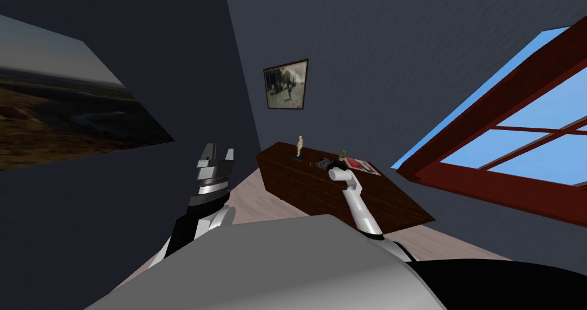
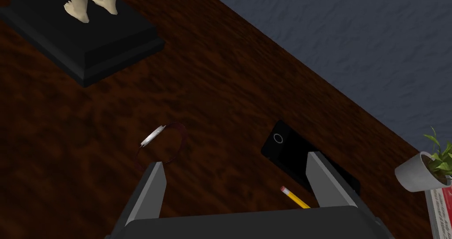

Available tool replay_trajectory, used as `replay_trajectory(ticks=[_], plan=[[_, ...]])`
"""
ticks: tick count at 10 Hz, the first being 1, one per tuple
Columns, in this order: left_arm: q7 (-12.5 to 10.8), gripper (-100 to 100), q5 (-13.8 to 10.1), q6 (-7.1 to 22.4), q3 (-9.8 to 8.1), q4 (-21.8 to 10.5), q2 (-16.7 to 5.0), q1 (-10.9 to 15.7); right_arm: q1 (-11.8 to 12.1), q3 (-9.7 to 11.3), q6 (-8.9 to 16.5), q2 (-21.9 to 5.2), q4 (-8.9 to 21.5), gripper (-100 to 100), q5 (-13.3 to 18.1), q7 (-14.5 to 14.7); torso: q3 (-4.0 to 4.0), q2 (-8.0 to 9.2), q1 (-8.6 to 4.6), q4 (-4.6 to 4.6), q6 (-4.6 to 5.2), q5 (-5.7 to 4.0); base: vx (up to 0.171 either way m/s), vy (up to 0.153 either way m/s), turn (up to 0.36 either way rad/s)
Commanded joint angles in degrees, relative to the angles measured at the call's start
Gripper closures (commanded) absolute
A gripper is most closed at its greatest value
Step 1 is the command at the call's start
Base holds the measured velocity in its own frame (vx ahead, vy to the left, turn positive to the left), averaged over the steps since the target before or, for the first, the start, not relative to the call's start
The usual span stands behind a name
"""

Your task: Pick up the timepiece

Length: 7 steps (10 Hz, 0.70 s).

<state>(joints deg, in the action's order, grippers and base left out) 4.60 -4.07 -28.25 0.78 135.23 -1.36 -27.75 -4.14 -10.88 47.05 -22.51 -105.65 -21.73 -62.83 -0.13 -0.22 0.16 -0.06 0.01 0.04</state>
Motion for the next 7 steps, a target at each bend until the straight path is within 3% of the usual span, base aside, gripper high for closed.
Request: replay_trajectory(ticks=[1, 2, 3, 4, 7], plan=[[0.0, 0, 0.0, 0.0, 0.0, 0.0, 0.0, 0.0, -1.02, -0.2, 2.86, -0.62, 1.04, -100, -0.76, -2.36, 0.0, 0.0, 0.0, 0.0, 0.0, 0.0, 0.049, 0.063, -0.034], [0.0, 0, 0.0, 0.0, 0.0, 0.0, 0.0, 0.0, -1.02, -0.2, 3.42, -0.62, 1.04, -100, -0.76, -2.36, 0.0, 0.01, 0.03, 0.0, 0.0, 0.01, 0.021, 0.032, 0.001], [0.0, 0, 0.0, 0.0, 0.0, 0.0, 0.0, 0.01, -3.13, -0.42, 5.58, -1.64, 3.46, -100, -1.99, -5.01, 0.05, 0.1, -0.05, 0.01, -0.01, 0.0, 0.034, 0.036, -0.057], [0.0, 0, 0.0, 0.0, 0.0, 0.0, 0.0, 0.0, -3.13, -0.42, 6.96, -1.64, 3.46, -100, -1.99, -5.43, 0.04, 0.07, -0.06, 0.01, 0.0, -0.01, 0.036, 0.04, -0.045], [0.0, 0, 0.0, 0.0, 0.0, 0.0, 0.0, 0.0, -7.31, -0.72, 11.77, -3.63, 8.4, -100, -4.34, -10.47, 0.0, 0.0, 0.02, -0.01, -0.01, 0.01, 0.055, 0.056, -0.057]])
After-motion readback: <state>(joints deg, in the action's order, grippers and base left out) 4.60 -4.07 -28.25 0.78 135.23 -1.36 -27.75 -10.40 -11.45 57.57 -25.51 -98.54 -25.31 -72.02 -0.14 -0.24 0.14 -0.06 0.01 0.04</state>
